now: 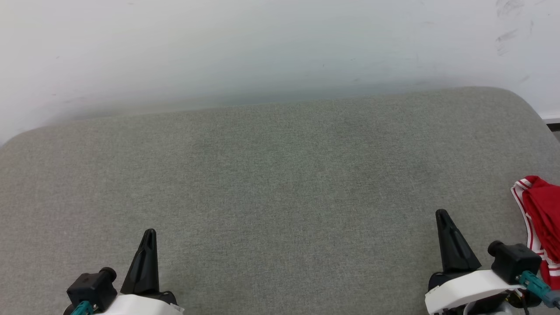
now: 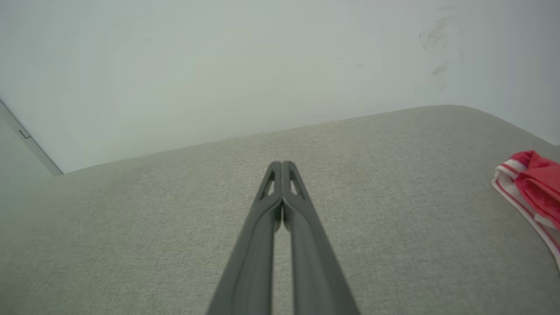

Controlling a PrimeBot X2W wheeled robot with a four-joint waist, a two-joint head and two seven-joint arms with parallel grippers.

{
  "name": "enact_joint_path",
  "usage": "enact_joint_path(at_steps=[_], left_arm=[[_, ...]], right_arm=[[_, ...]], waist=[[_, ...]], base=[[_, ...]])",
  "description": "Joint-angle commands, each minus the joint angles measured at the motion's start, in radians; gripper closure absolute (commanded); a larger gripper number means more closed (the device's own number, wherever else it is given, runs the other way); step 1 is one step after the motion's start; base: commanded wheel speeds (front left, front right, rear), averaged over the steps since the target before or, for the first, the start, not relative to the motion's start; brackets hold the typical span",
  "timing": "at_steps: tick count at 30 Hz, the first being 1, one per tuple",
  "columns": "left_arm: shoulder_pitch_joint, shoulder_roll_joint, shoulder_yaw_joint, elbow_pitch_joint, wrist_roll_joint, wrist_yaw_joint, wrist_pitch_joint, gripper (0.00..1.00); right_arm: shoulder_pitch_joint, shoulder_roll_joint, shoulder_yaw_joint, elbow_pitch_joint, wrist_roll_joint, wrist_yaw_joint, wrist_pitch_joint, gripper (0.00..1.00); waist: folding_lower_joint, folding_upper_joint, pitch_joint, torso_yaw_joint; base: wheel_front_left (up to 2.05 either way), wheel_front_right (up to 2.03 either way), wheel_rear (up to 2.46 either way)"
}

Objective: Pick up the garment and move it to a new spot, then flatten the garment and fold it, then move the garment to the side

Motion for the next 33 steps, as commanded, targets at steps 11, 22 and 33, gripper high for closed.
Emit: enact_joint_path(at_steps=[11, 22, 33], left_arm=[[-0.043, 0.006, 0.006, 0.012, -0.223, 0.0, 0.054, 1.0], [-0.066, 0.007, 0.011, 0.033, -0.4, -0.001, 0.1, 1.0], [-0.086, 0.008, 0.015, 0.052, -0.557, -0.001, 0.141, 1.0]], right_arm=[[-0.028, -0.008, -0.015, -0.01, 0.236, 0.0, 0.048, 1.0], [-0.038, -0.012, -0.028, -0.005, 0.421, 0.0, 0.09, 1.0], [-0.046, -0.014, -0.04, -0.001, 0.584, 0.0, 0.129, 1.0]], waist=[[0.0, 0.0, -0.001, 0.005], [0.0, 0.0, -0.003, 0.009], [0.0, 0.0, -0.004, 0.014]], base=[[0.0, 0.0, 0.0], [0.0, 0.0, 0.0], [0.0, 0.0, 0.0]])
